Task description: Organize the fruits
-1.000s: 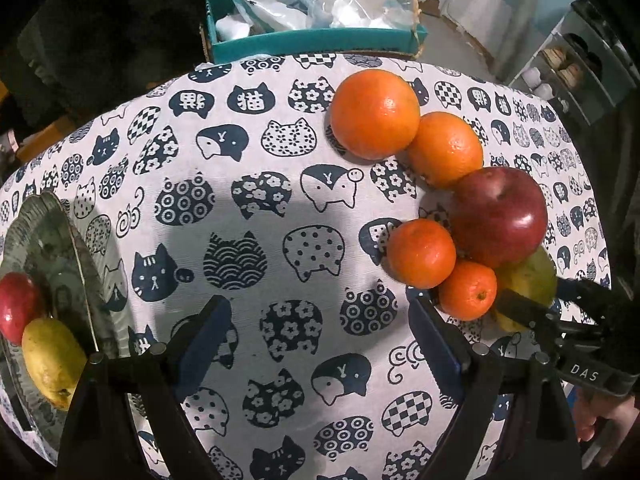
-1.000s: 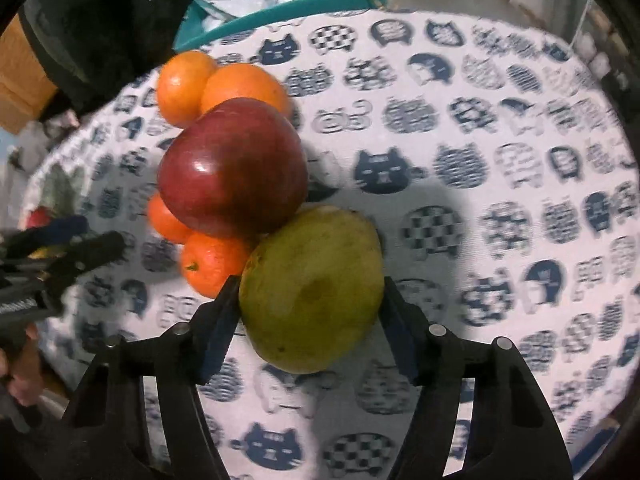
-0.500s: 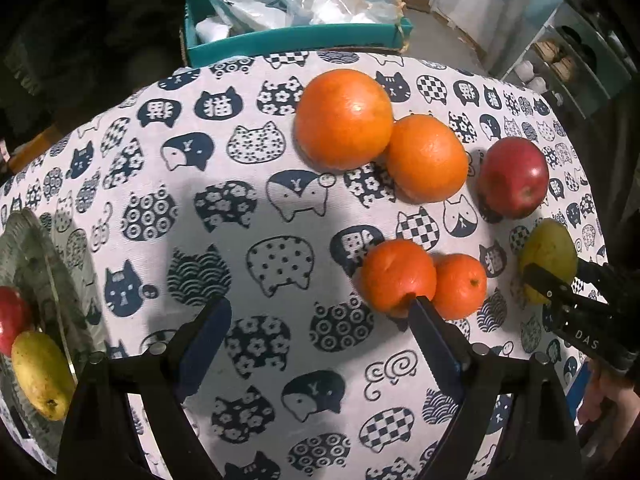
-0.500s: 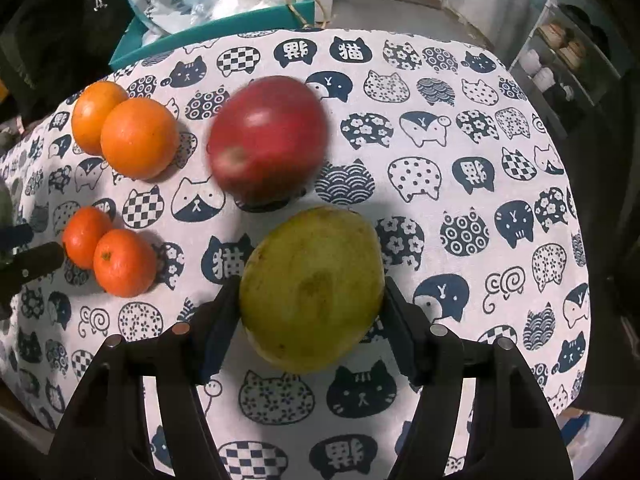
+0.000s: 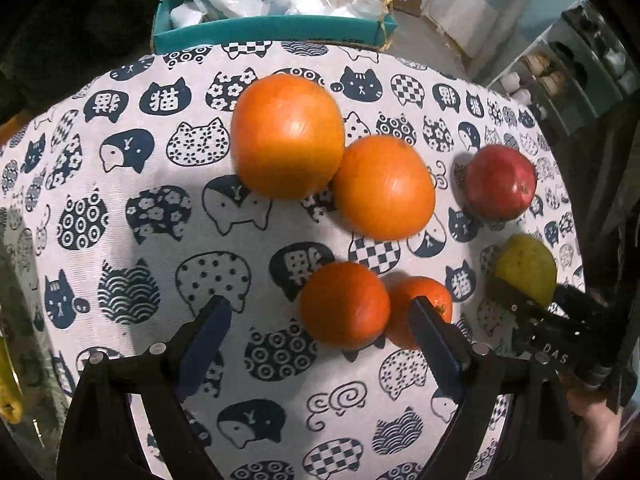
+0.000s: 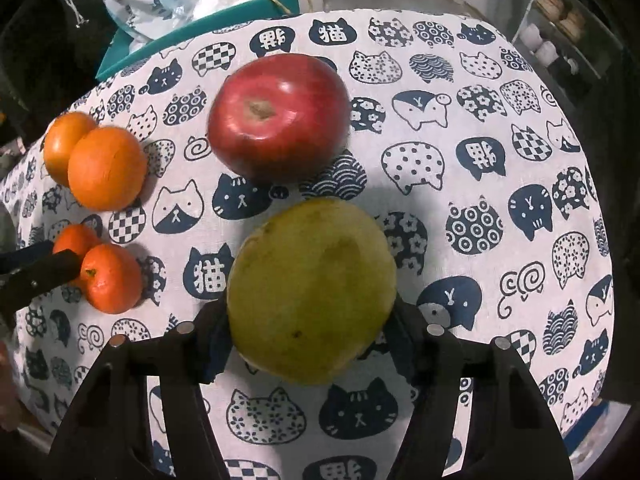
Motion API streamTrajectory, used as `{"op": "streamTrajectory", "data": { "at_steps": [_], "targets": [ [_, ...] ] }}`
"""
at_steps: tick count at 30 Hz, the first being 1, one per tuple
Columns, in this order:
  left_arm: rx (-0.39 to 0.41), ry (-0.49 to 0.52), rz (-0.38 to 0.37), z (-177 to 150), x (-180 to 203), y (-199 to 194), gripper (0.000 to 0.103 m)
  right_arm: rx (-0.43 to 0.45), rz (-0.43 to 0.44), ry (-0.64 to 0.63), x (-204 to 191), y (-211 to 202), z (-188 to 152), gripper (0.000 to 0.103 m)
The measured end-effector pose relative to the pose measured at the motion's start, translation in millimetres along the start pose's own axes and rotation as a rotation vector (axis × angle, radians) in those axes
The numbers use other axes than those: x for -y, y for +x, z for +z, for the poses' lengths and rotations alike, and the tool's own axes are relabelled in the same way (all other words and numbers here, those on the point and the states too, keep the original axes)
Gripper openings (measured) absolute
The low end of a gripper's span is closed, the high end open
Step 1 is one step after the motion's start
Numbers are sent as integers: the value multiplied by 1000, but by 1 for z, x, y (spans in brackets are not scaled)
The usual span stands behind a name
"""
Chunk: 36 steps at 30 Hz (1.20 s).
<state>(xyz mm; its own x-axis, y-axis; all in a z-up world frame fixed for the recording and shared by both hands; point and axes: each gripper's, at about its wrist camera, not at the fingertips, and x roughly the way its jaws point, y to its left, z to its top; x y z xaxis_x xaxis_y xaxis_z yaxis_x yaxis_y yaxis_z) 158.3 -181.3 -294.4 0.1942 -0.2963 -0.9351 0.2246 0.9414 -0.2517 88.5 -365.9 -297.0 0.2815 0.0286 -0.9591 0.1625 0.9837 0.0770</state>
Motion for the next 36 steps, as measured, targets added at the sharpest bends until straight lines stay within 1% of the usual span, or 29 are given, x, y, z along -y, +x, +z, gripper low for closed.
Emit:
{"op": "streamTrajectory", "data": {
  "at_steps": [3,5,6,8,9,10,16,18,26,36],
  "targets": [
    [-3,-18,-40,2,-2,2,85,4,3,-3,2,-1,0,64],
    [-6,-34,-74,2,-4,1,73,6,-6,-17,2,-2,0,64],
    [-7,-39,-86,2,-5,1,69,7,-8,-21,1,-2,1,64],
    [-11,-40,-111,3,-6,-1,54,7,-14,-28,0,-3,2,64],
    [-14,-36,-125,2,-4,-1,51,7,-14,-26,-1,-3,3,64],
    [-11,-30,-112,1,-4,-3,45,6,-14,-23,-1,-2,3,64],
    [10,42,-58,-8,3,-8,43,-13,-16,-19,-4,-4,4,64],
    [23,53,-32,-11,1,-12,43,-3,-19,-24,-4,-8,4,64],
    [74,63,26,-14,-7,-32,43,63,-24,-81,-21,-25,-3,64],
    [149,73,53,-22,-11,-70,42,156,15,-117,-46,-58,-9,64]
  ]
}}
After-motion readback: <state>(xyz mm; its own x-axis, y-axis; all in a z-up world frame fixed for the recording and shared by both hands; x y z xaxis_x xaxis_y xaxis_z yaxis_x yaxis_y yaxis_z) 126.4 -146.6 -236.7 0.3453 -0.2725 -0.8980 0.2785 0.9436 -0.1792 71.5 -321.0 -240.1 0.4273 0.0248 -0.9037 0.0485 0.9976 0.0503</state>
